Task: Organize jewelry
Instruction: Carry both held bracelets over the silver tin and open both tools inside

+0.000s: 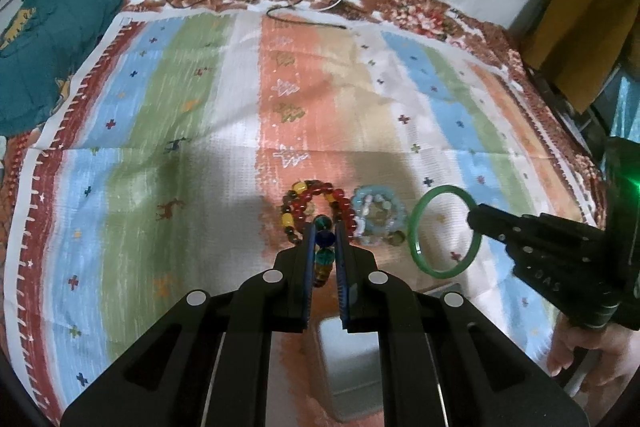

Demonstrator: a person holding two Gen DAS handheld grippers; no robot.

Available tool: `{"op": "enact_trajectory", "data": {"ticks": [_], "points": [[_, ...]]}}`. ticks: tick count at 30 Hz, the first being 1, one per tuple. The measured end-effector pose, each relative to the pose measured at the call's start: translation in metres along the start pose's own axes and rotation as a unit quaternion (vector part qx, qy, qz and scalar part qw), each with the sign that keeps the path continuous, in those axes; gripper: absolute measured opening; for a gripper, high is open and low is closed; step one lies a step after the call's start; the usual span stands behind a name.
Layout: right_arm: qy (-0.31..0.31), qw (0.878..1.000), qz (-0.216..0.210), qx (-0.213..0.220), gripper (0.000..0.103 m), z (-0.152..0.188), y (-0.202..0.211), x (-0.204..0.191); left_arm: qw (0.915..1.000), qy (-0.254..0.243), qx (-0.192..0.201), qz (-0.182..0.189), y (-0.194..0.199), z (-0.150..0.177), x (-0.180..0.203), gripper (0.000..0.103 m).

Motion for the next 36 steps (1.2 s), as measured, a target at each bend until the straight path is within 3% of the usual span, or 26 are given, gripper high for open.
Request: {"op": "enact_trajectory", "data": {"ticks": [19, 29, 30, 31, 33, 36], "points": [[0.010, 1.000, -0.014, 0.014, 0.008, 0.037, 0.034, -0.013, 0.9989, -0.017, 0.025, 0.036, 0.041, 0.039, 0.034, 0.009], [0.019, 0.999, -0.043, -0.010, 0.010, 0.054, 0.034, -0.025, 0.9991, -0.013, -0.003, 0.039, 0.035, 0.058, 0.039, 0.009], [0.018, 0.999, -0.044, -0.017, 0.016, 0.056, 0.031, -0.025, 0.9992, -0.009, -0.005, 0.038, 0.035, 0.058, 0.037, 0.012], [0.018, 0.999, -0.042, -0.019, 0.030, 0.057, 0.030, -0.024, 0.9994, -0.009, -0.006, 0.034, 0.034, 0.058, 0.036, 0.014], [0.018, 0.999, -0.032, -0.019, 0.043, 0.057, 0.029, -0.021, 0.9997, -0.007, -0.003, 0.023, 0.033, 0.057, 0.032, 0.027], [0.012, 0.999, -0.026, -0.021, 0.046, 0.055, 0.027, -0.016, 0.9999, 0.000, -0.007, 0.012, 0.028, 0.056, 0.025, 0.038]]}}
Point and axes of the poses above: each gripper's, at about its wrist camera, not at the fingertips, and y roughly against the way its jaws point, x to its right, z to its underside, the point moved 7 cm from there along -y, roughly the way its jaws point, and after that the axes turned 1 degree about -y, right-handed, at the moved point
